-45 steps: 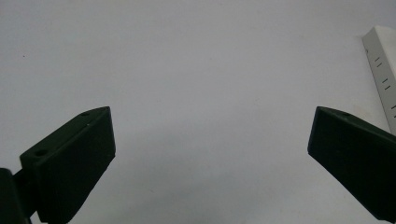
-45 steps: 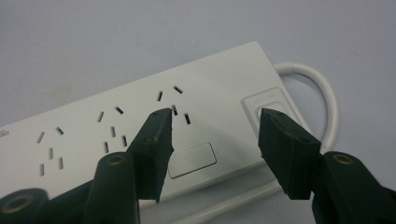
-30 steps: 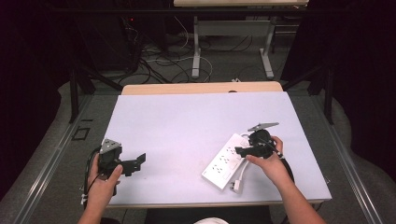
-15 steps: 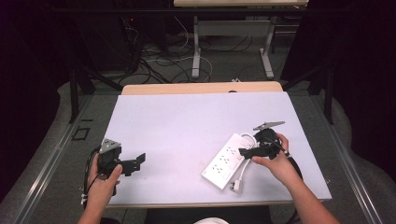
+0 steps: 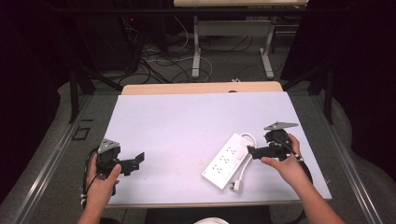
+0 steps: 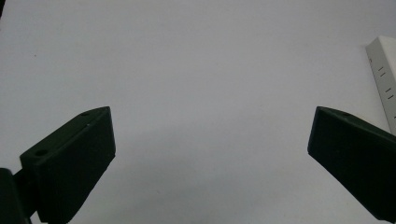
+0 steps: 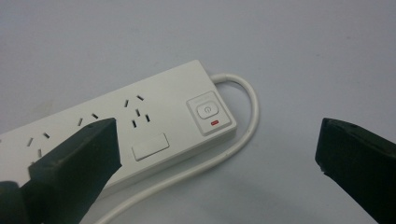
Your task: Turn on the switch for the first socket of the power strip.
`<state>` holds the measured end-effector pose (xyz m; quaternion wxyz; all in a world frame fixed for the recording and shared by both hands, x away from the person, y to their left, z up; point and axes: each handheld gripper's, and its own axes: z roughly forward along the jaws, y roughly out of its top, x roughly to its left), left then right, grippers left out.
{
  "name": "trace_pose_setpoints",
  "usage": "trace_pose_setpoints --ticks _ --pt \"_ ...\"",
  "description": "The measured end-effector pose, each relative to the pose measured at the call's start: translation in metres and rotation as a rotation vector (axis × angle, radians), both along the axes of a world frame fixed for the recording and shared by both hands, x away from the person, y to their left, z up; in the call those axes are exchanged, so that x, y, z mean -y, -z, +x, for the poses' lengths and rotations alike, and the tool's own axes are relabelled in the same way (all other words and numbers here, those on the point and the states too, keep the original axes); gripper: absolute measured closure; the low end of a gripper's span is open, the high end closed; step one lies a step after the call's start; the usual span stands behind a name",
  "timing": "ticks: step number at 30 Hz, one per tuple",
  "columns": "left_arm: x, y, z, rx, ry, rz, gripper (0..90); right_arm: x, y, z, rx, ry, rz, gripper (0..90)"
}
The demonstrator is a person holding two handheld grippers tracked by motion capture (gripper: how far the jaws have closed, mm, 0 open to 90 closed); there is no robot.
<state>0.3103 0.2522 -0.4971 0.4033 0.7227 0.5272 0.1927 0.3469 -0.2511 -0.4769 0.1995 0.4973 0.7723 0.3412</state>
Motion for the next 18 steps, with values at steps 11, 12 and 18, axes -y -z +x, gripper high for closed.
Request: trace_pose_setpoints --ticks 11,12,18 --pt "-0.003 -0.001 0.000 0.008 -0.012 -0.004 0.8 0.017 -0.004 -0.013 0.030 0.038 0.021 0.0" --pt "-0.003 -0.002 0.000 0.009 -0.014 -0.006 0.8 0.019 -0.003 -0.014 0.033 0.045 0.024 0.0" --pt "-0.005 -0.002 0.000 0.011 -0.022 -0.007 0.8 0.034 0.001 -0.018 0.035 0.079 0.052 0.0"
